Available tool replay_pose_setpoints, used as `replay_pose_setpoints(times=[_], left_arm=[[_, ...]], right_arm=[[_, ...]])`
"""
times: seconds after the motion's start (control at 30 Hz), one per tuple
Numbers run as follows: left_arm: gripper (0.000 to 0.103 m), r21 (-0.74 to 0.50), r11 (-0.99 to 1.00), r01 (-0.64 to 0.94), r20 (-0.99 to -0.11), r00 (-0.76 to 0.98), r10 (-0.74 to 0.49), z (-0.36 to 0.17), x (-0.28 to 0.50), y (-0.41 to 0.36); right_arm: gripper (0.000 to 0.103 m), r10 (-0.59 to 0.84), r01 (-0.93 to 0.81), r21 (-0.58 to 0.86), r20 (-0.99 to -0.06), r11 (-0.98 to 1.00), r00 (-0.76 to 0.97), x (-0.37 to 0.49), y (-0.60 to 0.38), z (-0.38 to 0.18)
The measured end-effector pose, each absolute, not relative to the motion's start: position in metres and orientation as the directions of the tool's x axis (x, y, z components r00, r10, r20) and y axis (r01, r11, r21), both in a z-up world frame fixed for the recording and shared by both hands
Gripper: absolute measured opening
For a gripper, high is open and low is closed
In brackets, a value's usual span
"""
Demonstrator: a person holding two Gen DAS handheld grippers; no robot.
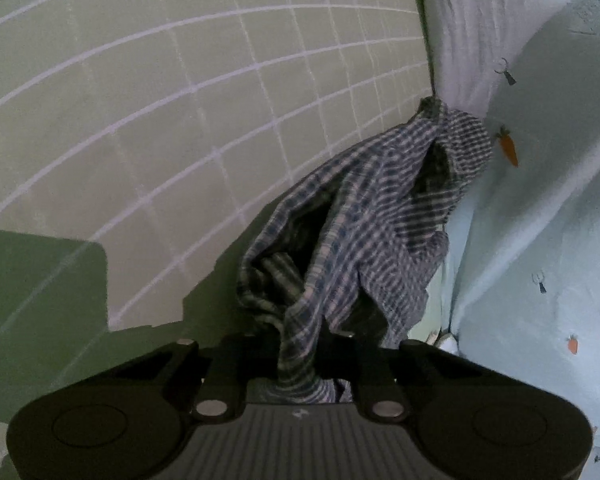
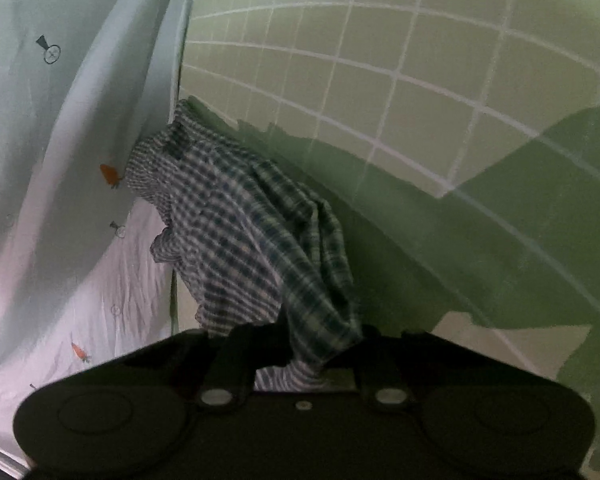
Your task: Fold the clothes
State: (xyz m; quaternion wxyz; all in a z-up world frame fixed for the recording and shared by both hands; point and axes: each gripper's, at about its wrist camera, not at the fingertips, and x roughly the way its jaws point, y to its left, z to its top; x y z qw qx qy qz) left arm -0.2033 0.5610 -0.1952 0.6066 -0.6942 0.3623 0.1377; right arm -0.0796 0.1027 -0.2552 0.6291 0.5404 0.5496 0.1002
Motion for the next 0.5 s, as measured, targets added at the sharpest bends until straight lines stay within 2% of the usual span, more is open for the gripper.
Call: replay_pose_setpoints(times=[0.2,0.5], left_arm=[[0.015,-0.743,-0.064,-0.666,-0.616,0.718,-0.326,-0.188,-0.253,0.529],[0.015,-0.651,-0.198,-0.733,-0.649,0.672,-0.357,-0.178,-0.318,0.478]], right_arm=[[0.010,0.738,0.458,0.798,-0.570,0.392,0.362,-0.118,0.072,-0.237],[0.010,0.764,0.560,0.736,-0.591,0.381,0.257,-0.166,0.024,-0.241]])
